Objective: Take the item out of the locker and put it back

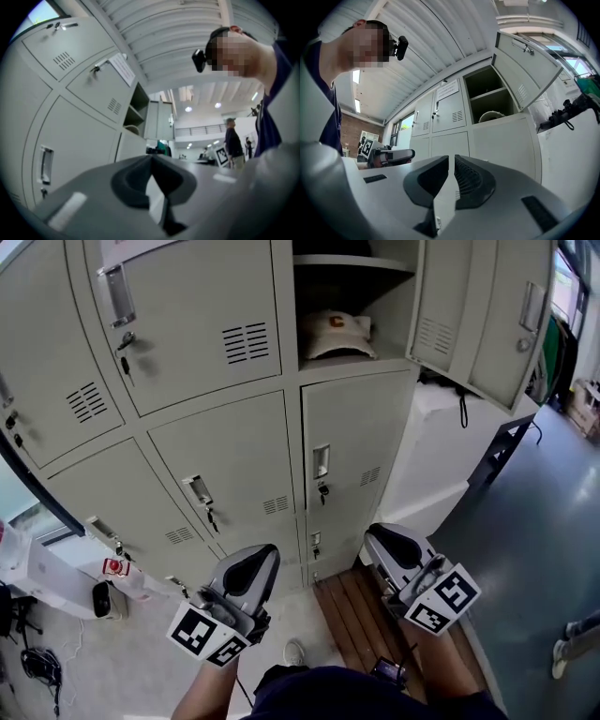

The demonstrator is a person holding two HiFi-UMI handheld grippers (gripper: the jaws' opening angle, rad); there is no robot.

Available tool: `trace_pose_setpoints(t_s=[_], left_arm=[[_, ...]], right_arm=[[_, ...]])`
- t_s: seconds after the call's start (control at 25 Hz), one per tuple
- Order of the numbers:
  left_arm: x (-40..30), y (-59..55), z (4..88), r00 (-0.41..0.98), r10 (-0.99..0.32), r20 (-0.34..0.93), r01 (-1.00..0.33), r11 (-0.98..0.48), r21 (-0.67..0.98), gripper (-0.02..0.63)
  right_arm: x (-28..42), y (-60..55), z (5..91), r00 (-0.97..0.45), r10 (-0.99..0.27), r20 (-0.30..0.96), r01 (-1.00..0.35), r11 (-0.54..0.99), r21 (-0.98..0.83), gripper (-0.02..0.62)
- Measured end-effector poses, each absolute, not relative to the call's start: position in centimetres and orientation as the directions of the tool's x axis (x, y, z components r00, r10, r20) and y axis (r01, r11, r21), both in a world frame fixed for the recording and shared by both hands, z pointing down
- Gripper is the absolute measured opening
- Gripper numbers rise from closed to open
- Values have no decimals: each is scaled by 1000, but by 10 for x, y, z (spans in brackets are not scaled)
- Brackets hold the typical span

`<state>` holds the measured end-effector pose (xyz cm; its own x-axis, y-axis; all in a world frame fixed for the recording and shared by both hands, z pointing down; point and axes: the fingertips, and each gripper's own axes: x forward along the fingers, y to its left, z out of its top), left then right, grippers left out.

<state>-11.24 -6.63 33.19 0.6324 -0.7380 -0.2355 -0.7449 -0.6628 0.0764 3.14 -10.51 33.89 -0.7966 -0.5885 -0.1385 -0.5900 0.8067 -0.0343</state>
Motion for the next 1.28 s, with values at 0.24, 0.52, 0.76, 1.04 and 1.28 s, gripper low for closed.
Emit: trace_pose_setpoints(t_s=[0.24, 0.52, 0.76, 1.04, 1.28], left_arm=[[-133, -110, 315, 668, -712, -213, -725, -688, 27, 3], [-141, -149, 306, 719, -668, -194, -676, -736, 27, 3], [-142, -168, 309, 724, -664, -184, -669, -742, 45, 3], [-137, -175, 312, 700, -687, -195, -688, -722, 73, 3], [-131, -183, 316, 687, -699, -199, -697, -711, 94, 3]], right_arm=[[8, -153, 307, -747, -641, -176, -657, 752, 50, 74], [5, -200, 260, -681, -705, -201, -733, 651, 197, 78], [13, -245, 229, -642, -740, -201, -757, 571, 318, 95], [22, -292, 178, -594, -776, -211, -737, 420, 529, 109], [10, -336, 164, -573, -806, -147, -639, 328, 696, 112]])
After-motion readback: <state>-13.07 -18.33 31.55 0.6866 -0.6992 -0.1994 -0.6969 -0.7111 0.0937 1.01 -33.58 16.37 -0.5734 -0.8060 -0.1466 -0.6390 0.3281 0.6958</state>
